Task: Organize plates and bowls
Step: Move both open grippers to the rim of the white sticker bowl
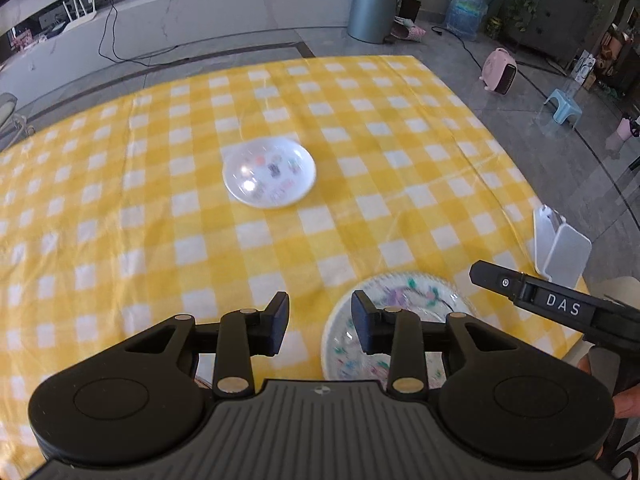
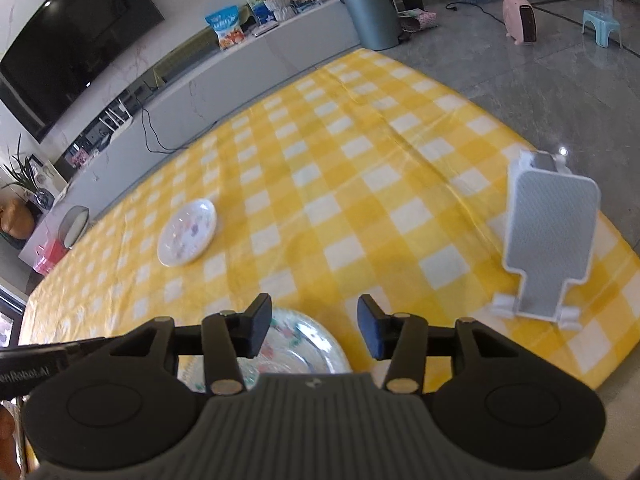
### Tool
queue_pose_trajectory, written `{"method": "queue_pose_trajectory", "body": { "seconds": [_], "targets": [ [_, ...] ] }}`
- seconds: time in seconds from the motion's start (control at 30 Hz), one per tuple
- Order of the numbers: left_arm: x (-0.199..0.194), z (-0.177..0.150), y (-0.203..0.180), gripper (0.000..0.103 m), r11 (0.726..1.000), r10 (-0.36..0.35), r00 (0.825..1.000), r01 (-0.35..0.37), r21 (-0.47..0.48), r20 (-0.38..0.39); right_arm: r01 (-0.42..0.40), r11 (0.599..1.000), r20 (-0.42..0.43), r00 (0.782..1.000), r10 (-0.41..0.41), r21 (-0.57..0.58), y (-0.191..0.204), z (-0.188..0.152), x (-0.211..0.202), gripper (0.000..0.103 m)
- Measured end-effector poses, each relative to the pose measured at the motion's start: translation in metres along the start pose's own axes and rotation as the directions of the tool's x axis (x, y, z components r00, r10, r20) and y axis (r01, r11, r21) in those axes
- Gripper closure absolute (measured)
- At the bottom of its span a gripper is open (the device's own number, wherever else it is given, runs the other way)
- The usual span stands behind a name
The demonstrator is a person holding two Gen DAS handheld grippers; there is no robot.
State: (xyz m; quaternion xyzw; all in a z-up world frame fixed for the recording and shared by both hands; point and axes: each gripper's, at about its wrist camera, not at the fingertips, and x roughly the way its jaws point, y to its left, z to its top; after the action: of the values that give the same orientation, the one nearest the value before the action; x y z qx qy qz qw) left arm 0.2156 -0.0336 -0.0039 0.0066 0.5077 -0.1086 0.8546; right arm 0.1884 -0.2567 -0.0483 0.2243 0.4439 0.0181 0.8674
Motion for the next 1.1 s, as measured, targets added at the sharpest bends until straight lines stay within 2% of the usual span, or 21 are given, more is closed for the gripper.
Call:
{"method": "queue_pose_trajectory", "body": {
  "seconds": [0.1,0.27,0.37,0.43,0.6,1.1],
  "targets": [
    [-0.003,0.012,0.011,0.062,1.000,0.005,1.000,-0.005,0.018,0.009,-0.011,1.000,0.005,1.000,0.011,0.013,0.009,0.007,0.006,0.053],
    [-0.004,0.031,0.030,0.061,1.000,-0.019,0.999,0.019,0.019,0.035,-0.027,1.000,0.019,0.999,0.027,-0.008,0.031,0.017,0.016,0.045],
    [-0.002,0.040,0.041,0.053,1.000,-0.023,0.998,0.022,0.014,0.057,-0.032,0.999,0.013,0.999,0.033,-0.032,0.042,0.021,0.024,0.043],
    [0.001,0.045,0.048,0.049,1.000,-0.023,0.997,0.022,0.012,0.068,-0.036,0.999,0.006,0.999,0.036,-0.036,0.049,0.025,0.030,0.042],
    [0.013,0.055,0.070,0.046,0.999,-0.035,0.997,0.036,-0.008,0.069,-0.048,0.998,0.006,0.999,0.048,-0.037,0.065,0.037,0.045,0.042],
    [0.065,0.072,0.122,0.044,0.996,-0.074,0.995,0.077,-0.045,0.061,-0.142,0.990,-0.021,0.990,0.143,0.021,0.090,0.056,0.102,0.046]
  ]
}}
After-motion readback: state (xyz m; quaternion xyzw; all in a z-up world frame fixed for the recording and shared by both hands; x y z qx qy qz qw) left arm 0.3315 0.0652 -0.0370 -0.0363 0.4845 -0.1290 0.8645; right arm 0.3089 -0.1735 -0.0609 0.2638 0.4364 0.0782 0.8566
